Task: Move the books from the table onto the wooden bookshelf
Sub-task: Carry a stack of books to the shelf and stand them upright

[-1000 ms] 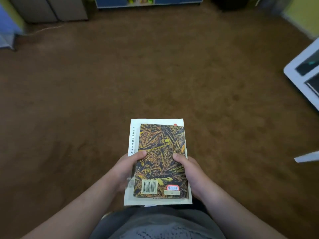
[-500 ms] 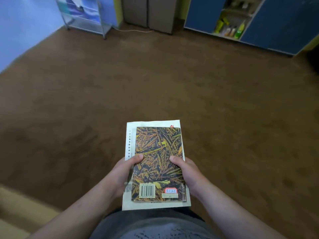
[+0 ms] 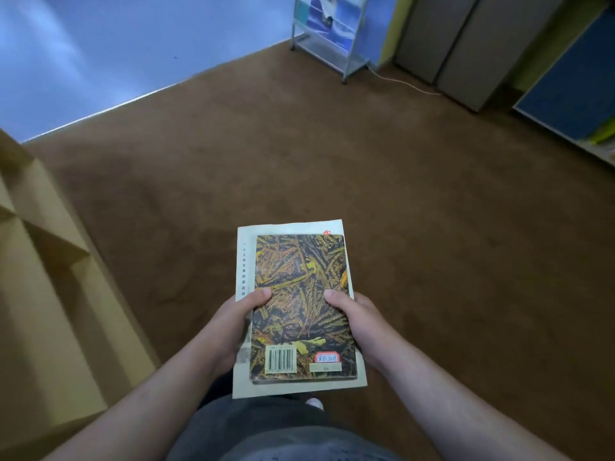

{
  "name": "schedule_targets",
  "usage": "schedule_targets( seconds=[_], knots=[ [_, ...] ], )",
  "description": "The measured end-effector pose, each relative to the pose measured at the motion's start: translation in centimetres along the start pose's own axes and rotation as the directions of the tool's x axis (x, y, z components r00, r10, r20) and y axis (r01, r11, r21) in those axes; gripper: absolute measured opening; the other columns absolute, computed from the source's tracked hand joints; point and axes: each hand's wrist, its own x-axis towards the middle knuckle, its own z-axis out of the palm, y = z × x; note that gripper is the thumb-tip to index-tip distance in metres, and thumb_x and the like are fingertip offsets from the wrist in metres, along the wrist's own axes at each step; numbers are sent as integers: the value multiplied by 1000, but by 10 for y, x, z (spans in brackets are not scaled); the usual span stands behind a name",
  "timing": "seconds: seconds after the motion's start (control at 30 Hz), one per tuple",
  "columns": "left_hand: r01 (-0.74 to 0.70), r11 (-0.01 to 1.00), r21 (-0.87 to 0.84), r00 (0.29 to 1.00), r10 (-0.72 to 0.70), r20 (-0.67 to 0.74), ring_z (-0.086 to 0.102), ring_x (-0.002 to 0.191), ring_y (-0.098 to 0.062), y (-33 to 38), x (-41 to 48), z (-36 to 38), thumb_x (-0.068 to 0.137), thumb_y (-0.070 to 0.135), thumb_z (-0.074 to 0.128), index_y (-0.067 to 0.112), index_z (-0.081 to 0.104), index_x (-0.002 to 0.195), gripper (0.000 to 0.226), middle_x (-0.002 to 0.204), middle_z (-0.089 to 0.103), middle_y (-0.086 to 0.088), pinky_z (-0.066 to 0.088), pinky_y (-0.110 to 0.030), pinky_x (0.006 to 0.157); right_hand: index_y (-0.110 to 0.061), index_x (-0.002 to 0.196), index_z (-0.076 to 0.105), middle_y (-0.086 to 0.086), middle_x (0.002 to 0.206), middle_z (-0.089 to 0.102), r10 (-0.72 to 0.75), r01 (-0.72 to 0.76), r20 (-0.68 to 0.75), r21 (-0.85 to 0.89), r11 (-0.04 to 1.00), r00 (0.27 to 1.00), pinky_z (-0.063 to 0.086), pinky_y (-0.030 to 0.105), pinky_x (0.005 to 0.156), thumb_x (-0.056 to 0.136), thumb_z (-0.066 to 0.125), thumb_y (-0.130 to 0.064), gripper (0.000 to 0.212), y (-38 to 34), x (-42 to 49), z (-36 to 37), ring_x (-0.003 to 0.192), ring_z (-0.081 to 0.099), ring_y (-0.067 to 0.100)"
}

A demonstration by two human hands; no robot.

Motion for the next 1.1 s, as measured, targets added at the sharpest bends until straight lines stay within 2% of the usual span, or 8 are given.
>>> schedule_targets(
  seconds=[0.17,0.33,0.5,0.6,0.73,0.9,1.0,1.1],
  knots=[
    [-50,985,-163,996,37,-79,71,103,-43,43,29,-22,81,31,71,10,56,129,54,116,72,-24,58,-54,81,-11,107,72,13,97,81,24,-13,98,-113,993,995,61,49,89,89,73,-32,28,-54,62,32,87,78,31],
    [-115,967,-229,984,80,-157,72,102,-40,94,60,-49,81,31,69,12,57,128,53,115,73,-22,62,-46,74,-8,104,72,12,90,79,51,-23,164,-170,985,985,61,34,64,95,69,-24,19,-108,123,72,75,77,25],
    [-166,950,-264,969,108,-224,73,100,-38,141,85,-64,93,26,62,9,58,129,40,114,73,-22,62,-39,66,-6,105,70,14,92,78,70,-15,244,-221,975,967,61,35,67,95,69,-23,20,-155,172,105,75,76,26],
    [-203,945,-255,952,130,-277,72,102,-36,161,95,-66,95,28,61,10,58,130,40,115,74,-20,62,-41,71,-8,101,71,8,85,79,82,-1,296,-264,964,952,59,33,66,95,69,-25,18,-179,197,115,72,76,22],
    [-251,934,-256,917,144,-373,70,109,-37,180,107,-63,86,38,66,9,57,131,54,117,73,-19,51,-55,99,-10,101,71,4,80,79,126,22,382,-361,932,915,58,29,60,95,68,-28,19,-214,231,127,70,76,19],
    [-348,868,-354,852,135,-506,69,109,-38,191,122,-46,88,38,65,8,59,130,53,117,73,-19,48,-57,102,-11,104,70,3,81,80,211,83,502,-500,862,838,58,33,68,94,70,-31,23,-259,273,143,72,76,19],
    [-422,795,-436,794,92,-601,67,111,-42,190,134,-28,84,43,72,6,58,130,61,119,71,-23,46,-61,103,-13,101,69,-2,75,79,274,161,579,-588,793,768,57,26,60,84,74,-40,33,-285,293,151,66,76,13],
    [-510,716,-477,728,64,-683,67,111,-42,190,143,-9,78,42,76,7,62,126,61,119,71,-23,45,-61,104,-12,103,69,2,80,79,346,219,611,-662,717,712,58,34,68,80,74,-44,40,-303,311,162,72,76,19]
  ],
)
